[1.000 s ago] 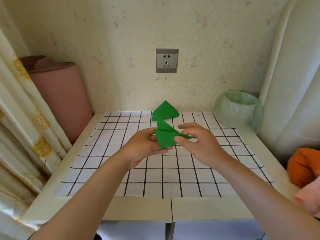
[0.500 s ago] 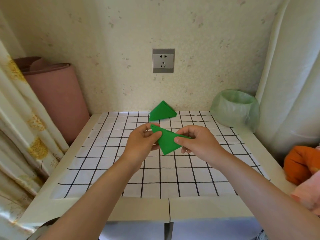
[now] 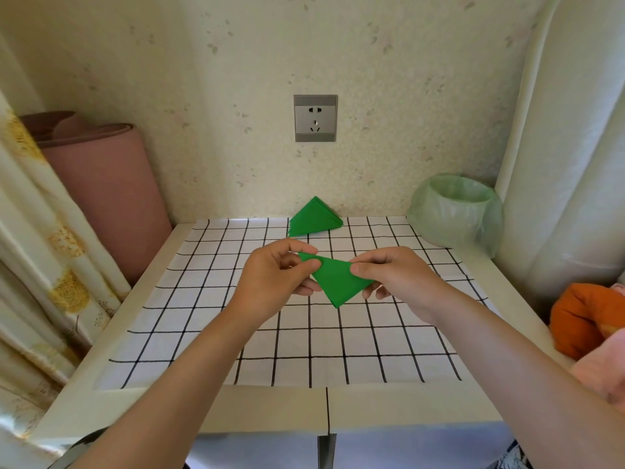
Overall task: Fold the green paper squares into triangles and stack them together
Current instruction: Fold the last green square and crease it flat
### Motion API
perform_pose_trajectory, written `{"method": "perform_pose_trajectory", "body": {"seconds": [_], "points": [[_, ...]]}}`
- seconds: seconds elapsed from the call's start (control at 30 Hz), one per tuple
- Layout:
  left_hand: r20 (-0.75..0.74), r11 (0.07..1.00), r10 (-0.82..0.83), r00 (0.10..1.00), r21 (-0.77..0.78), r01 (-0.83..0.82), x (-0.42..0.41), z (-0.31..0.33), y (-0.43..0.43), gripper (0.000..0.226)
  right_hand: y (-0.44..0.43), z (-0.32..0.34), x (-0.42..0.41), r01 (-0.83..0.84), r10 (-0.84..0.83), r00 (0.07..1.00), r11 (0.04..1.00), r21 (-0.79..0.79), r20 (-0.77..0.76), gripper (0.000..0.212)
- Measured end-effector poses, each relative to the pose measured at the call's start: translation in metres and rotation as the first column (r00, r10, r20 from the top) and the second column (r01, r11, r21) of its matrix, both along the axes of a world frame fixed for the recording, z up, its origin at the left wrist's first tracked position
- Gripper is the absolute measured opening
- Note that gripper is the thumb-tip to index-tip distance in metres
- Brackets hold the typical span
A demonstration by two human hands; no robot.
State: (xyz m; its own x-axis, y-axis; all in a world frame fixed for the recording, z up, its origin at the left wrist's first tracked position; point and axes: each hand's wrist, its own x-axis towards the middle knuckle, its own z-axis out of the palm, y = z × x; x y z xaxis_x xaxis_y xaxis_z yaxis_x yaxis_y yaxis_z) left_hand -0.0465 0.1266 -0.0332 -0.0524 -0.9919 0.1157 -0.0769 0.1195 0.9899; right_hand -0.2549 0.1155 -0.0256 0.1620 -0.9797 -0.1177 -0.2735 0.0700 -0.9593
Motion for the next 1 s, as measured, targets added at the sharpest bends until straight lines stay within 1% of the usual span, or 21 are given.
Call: {"method": "perform_pose_trajectory", "body": {"seconds": [0.23, 0.37, 0.43, 0.47, 0.53, 0.6, 0.7, 0.8, 0.87, 0.93, 1.0], "points": [[0.089, 1.0, -0.007, 0.996, -0.003, 0.007, 0.007, -0.003, -0.003, 0.01, -0.001, -0.001, -0.003, -0.051, 0.053, 0.997, 0.998, 0.039, -0.062, 0.011], [0.168, 1.0, -0.027, 0.985, -0.006, 0.028, 0.009, -0.006, -0.006, 0.006, -0.004, -0.004, -0.002, -0.031, 0.034, 0.995, 0.999, 0.03, -0.095, 0.009], [0.233, 0.999, -0.043, 0.972, 0.017, 0.041, 0.009, -0.011, -0.007, 0.003, -0.006, -0.009, -0.002, -0.034, 0.034, 0.986, 0.999, 0.004, -0.163, 0.01], [0.278, 0.998, -0.058, 0.959, 0.035, 0.05, 0.009, -0.014, -0.008, 0.002, -0.007, -0.012, -0.001, -0.049, 0.045, 0.974, 0.999, -0.012, -0.222, 0.011], [0.401, 0.995, -0.099, 0.911, 0.065, 0.079, 0.009, -0.022, -0.009, 0.003, -0.01, -0.021, 0.0, -0.1, 0.083, 0.927, 0.995, -0.027, -0.367, 0.011], [0.535, 0.992, -0.129, 0.835, 0.078, 0.103, 0.009, -0.032, -0.012, 0.004, -0.012, -0.03, 0.001, -0.154, 0.134, 0.863, 0.988, -0.002, -0.487, 0.009], [0.682, 0.986, -0.166, 0.713, 0.099, 0.134, 0.01, -0.045, -0.016, 0.005, -0.015, -0.045, 0.004, -0.209, 0.192, 0.782, 0.977, 0.041, -0.594, 0.009], [0.752, 0.984, -0.176, 0.635, 0.119, 0.133, 0.008, -0.051, -0.019, 0.004, -0.017, -0.054, 0.008, -0.228, 0.186, 0.71, 0.973, 0.029, -0.679, 0.009], [0.804, 0.986, -0.163, 0.572, 0.107, 0.13, 0.006, -0.052, -0.019, 0.003, -0.017, -0.056, 0.01, -0.248, 0.165, 0.666, 0.969, -0.007, -0.727, 0.01], [0.847, 0.988, -0.143, 0.512, 0.091, 0.126, 0.004, -0.053, -0.018, 0.004, -0.016, -0.057, 0.012, -0.284, 0.108, 0.608, 0.955, -0.089, -0.786, 0.012], [0.864, 0.988, -0.133, 0.485, 0.077, 0.133, 0.002, -0.054, -0.018, 0.005, -0.014, -0.058, 0.013, -0.34, 0.034, 0.544, 0.922, -0.184, -0.838, 0.014]]}}
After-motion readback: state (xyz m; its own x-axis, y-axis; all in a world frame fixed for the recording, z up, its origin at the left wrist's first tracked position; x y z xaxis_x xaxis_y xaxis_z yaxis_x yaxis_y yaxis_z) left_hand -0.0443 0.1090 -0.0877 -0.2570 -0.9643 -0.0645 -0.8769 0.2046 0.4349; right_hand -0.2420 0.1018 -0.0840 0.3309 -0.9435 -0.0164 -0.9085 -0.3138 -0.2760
